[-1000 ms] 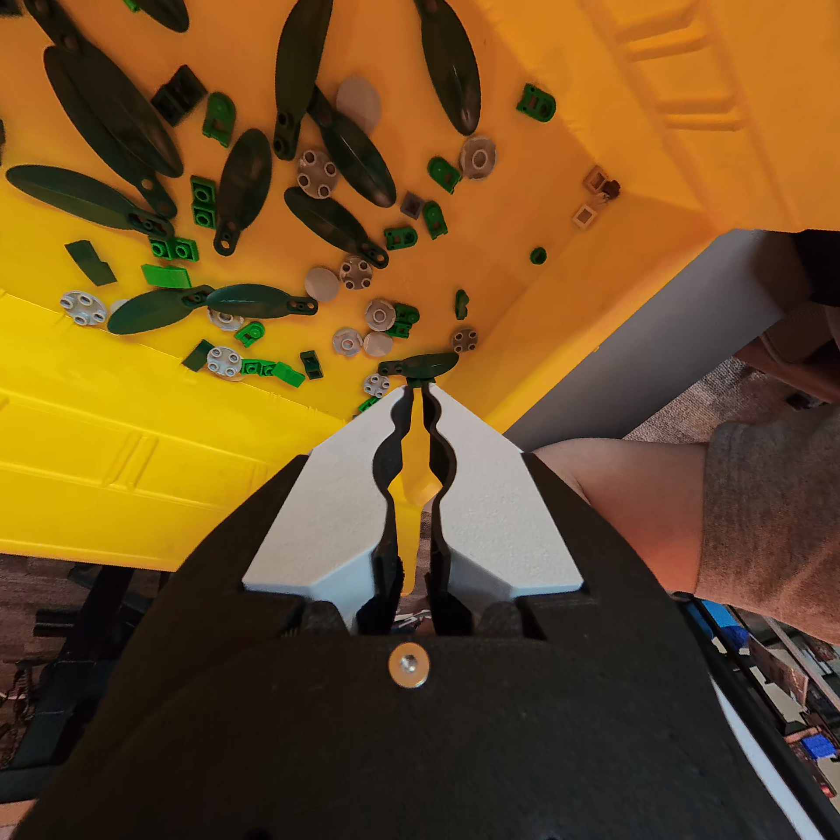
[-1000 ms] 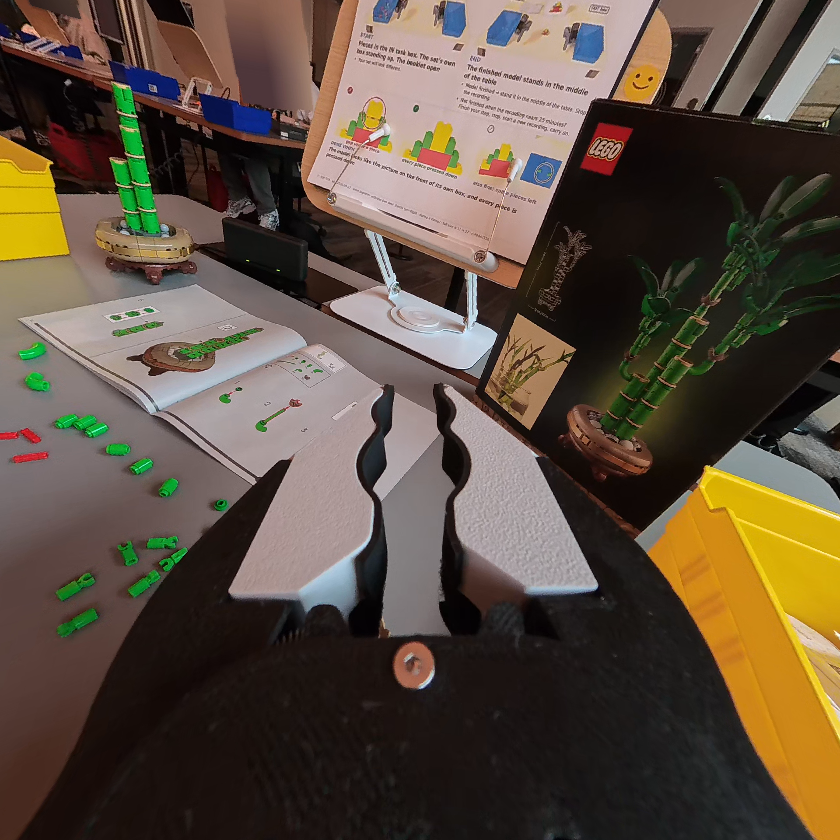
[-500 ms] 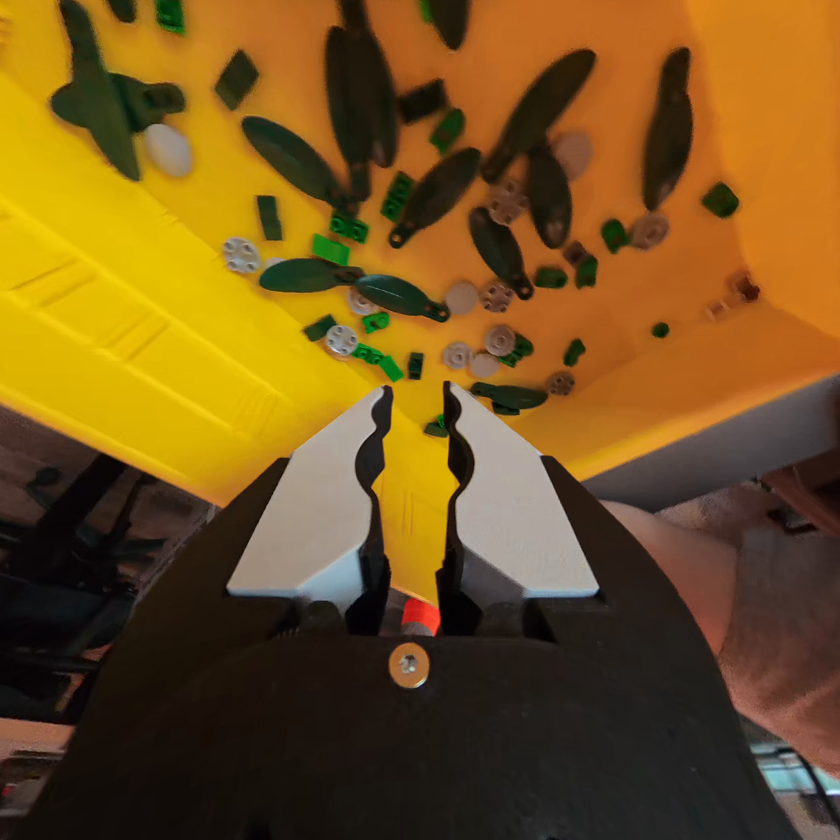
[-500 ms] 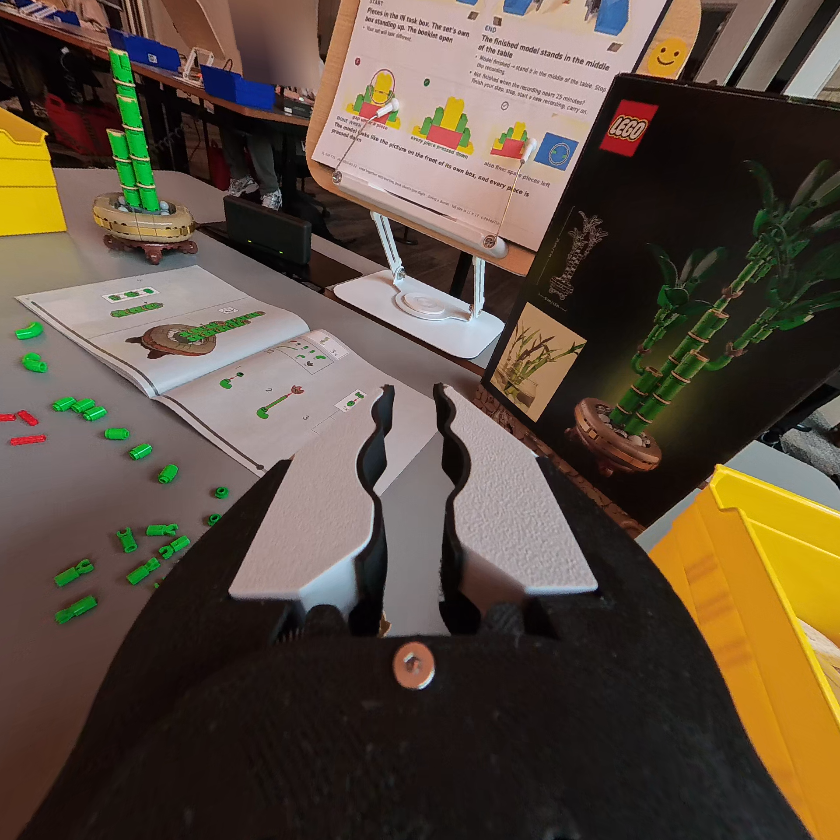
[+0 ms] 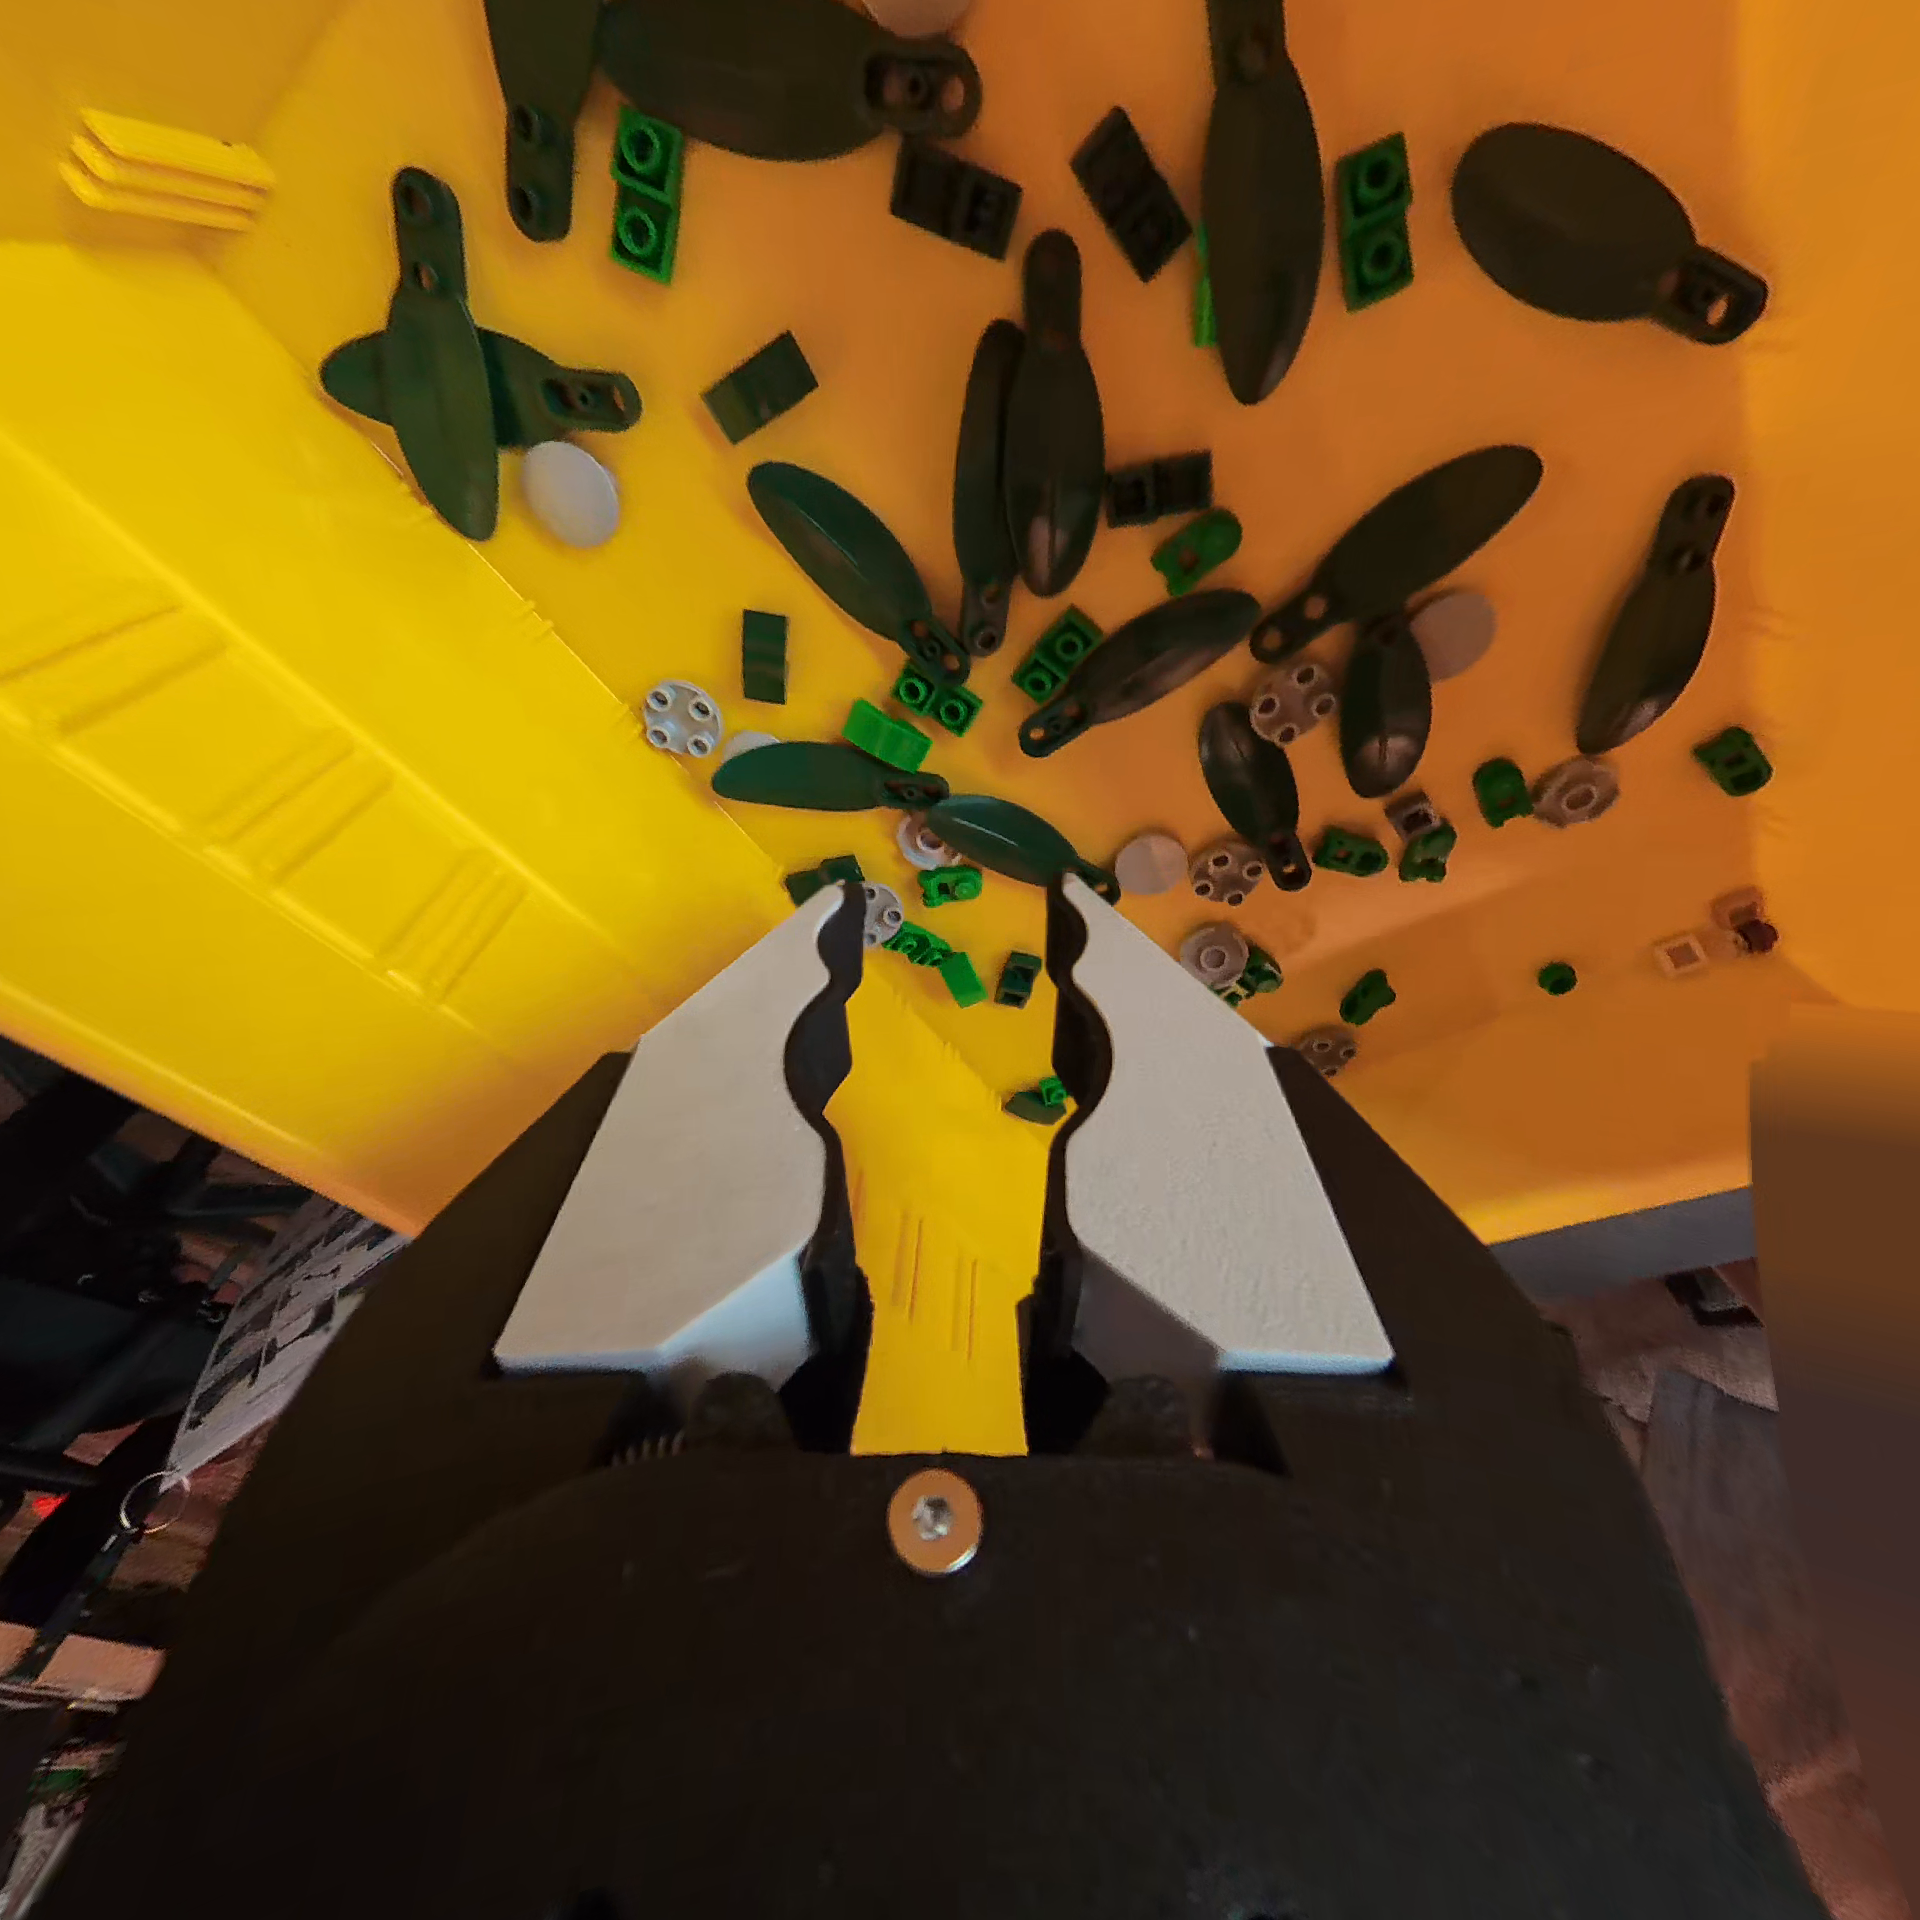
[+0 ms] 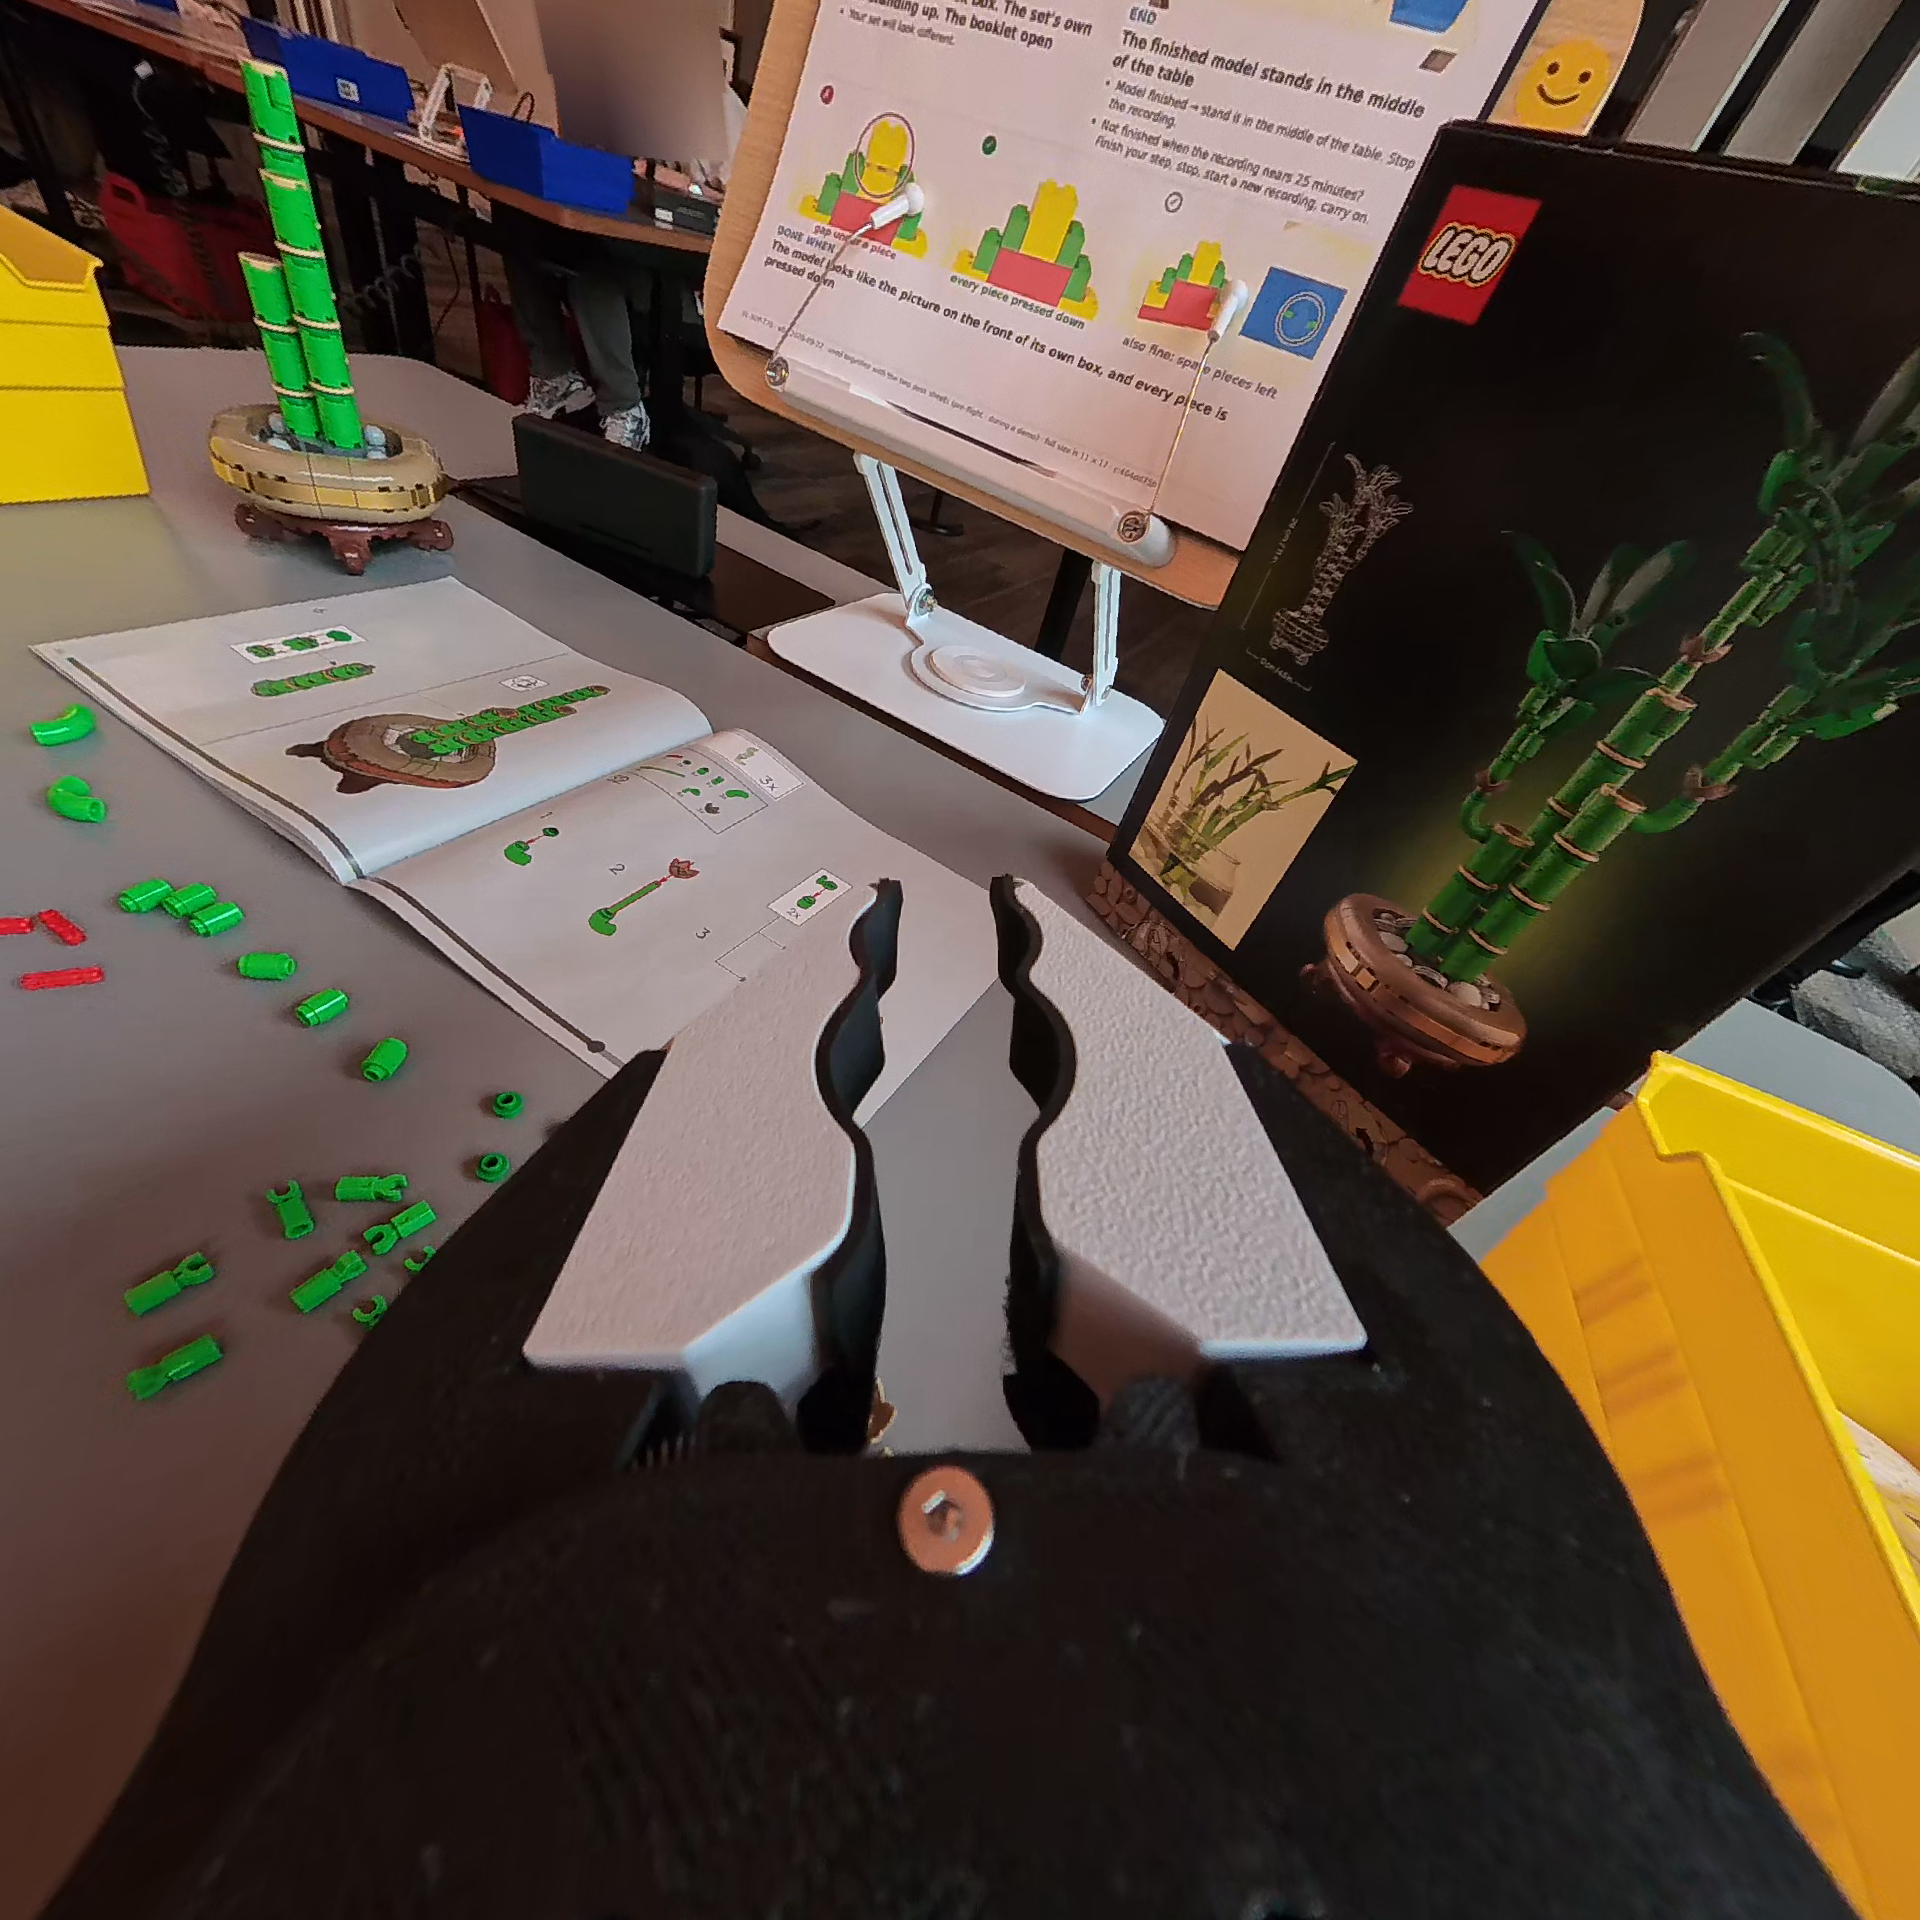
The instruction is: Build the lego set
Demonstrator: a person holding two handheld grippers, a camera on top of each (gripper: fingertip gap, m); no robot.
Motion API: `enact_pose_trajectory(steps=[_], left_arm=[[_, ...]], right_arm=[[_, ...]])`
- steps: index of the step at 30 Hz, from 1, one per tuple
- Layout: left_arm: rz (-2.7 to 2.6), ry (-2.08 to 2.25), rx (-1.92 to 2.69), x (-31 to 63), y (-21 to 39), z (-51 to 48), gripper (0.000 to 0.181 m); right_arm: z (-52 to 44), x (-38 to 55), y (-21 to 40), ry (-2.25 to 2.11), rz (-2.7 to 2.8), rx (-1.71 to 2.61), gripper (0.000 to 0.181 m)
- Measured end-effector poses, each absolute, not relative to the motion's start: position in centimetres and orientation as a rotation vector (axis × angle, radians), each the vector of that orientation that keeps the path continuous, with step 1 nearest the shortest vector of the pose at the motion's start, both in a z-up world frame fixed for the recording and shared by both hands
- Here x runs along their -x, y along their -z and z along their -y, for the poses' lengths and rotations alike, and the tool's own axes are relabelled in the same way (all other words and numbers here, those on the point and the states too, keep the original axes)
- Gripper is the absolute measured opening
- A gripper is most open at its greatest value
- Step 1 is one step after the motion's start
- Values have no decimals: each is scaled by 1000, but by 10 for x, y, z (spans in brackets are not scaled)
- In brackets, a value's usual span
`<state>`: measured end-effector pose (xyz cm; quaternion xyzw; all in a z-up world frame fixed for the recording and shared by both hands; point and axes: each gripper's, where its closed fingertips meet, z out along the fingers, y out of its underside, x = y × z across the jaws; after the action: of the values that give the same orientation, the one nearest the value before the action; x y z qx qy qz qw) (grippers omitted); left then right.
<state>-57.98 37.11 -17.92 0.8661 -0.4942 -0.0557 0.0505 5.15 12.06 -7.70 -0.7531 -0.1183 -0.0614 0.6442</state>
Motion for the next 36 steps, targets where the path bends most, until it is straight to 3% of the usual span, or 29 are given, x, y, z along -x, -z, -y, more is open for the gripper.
enact_pose_trajectory(steps=[15, 28, 36], left_arm=[[1415, 266, -2596, 597, 187, -370, 18], [1394, 376, -2522, 610, 198, -371, 21], [1455, 384, -2479, 606, 198, -368, 5]], right_arm=[[-123, -50, 83, 143, 284, 1739, 17], [-123, -49, 84, 138, 289, 1745, 17], [-123, -49, 86, 133, 290, 1749, 17]])
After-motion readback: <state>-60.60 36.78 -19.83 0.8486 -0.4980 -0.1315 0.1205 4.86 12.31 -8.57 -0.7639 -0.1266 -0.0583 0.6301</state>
